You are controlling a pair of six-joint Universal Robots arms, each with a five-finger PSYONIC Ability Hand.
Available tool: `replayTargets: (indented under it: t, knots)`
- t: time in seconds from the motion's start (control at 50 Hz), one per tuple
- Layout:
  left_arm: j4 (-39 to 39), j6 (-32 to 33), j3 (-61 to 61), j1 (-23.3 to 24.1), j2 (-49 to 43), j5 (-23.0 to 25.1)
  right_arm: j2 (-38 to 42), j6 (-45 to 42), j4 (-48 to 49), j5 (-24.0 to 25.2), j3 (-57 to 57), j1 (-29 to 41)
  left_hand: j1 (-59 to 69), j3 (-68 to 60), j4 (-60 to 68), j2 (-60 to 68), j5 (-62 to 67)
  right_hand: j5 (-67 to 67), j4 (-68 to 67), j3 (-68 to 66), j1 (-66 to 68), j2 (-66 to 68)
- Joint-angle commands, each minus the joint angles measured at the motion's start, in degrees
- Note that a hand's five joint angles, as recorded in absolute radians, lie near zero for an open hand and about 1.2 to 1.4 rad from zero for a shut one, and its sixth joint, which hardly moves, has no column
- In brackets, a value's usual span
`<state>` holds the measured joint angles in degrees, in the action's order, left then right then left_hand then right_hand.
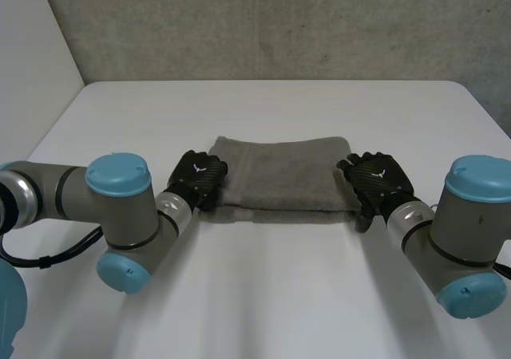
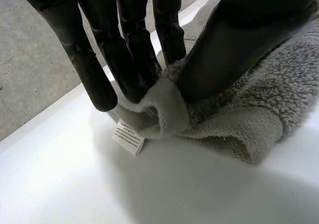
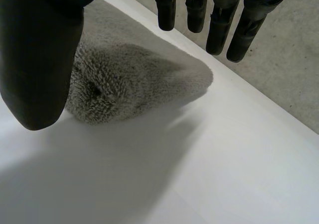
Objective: Fold the towel.
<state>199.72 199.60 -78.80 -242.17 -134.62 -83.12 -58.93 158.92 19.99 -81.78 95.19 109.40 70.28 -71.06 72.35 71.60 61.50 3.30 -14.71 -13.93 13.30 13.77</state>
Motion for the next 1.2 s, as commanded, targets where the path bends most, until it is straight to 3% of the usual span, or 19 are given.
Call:
replayTargets:
  t: [0.02,0.24,0.48,0.52,0.56,0.58,0.62,0.72,0.78,0.88,1.2]
  knots:
    - [-0.1,0.1,-1.5,0.0,2.9,0.0,0.3,-0.1,0.6,-0.2,0.1,0.0,6.7,-5.9,4.6,5.4,5.5,-3.3,4.7,3.9,-3.3,-3.8]
    - [0.5,0.1,-8.8,0.7,11.1,0.2,0.0,0.0,0.6,-0.6,0.1,-0.1,5.7,-4.9,3.6,4.4,4.5,-3.3,4.7,3.9,-3.3,-3.8]
    - [1.1,0.2,-13.8,1.5,11.3,0.2,-0.8,0.6,0.0,0.0,0.3,0.0,0.0,0.8,-2.1,-1.3,-1.2,-2.4,3.8,3.0,-2.4,-2.9]
    - [1.4,0.3,-13.8,1.6,10.9,0.2,-0.9,0.6,0.0,-0.1,0.3,0.0,-5.2,6.0,-7.3,-6.5,-6.5,-2.0,3.5,2.7,-2.0,-2.5]
    - [2.1,0.5,-13.3,1.6,10.4,0.2,-1.0,0.6,0.0,-0.1,0.3,0.0,-26.5,27.2,-28.5,-27.8,-27.7,-2.0,3.5,2.7,-2.0,-2.5]
    - [2.1,0.5,-13.3,1.6,10.4,0.2,-0.9,0.6,0.0,-0.1,0.4,0.1,-26.6,27.4,-28.7,-27.9,-27.8,-2.0,3.5,2.7,-2.0,-2.5]
    - [2.2,1.5,-12.5,1.6,9.6,0.2,-0.9,0.6,0.0,-0.1,0.4,0.1,-40.0,40.8,-42.1,-41.3,-41.2,-1.9,3.3,2.5,-1.9,-2.3]
    - [2.1,3.2,-11.7,1.4,9.3,0.0,-0.7,0.8,0.3,0.1,0.9,0.2,-50.6,51.4,-52.7,-52.0,-51.9,0.3,1.1,0.3,0.3,-0.2]
    - [1.7,5.3,-11.3,0.9,9.7,-0.2,-0.3,0.8,0.6,0.3,0.9,0.3,-56.2,57.0,-58.3,-57.5,-57.4,3.9,-2.4,-3.2,3.8,3.4]
    - [1.6,5.8,-11.4,0.5,12.0,-0.2,1.3,0.8,0.9,0.5,0.4,0.4,-56.9,57.7,-58.9,-58.2,-58.1,22.7,-21.2,-22.0,22.7,22.2]
    - [1.5,4.7,-13.6,-0.9,17.6,-0.2,2.3,0.8,3.1,0.5,0.3,-0.1,-59.1,59.8,-61.1,-60.4,-60.3,42.7,-41.3,-42.0,42.7,42.2]
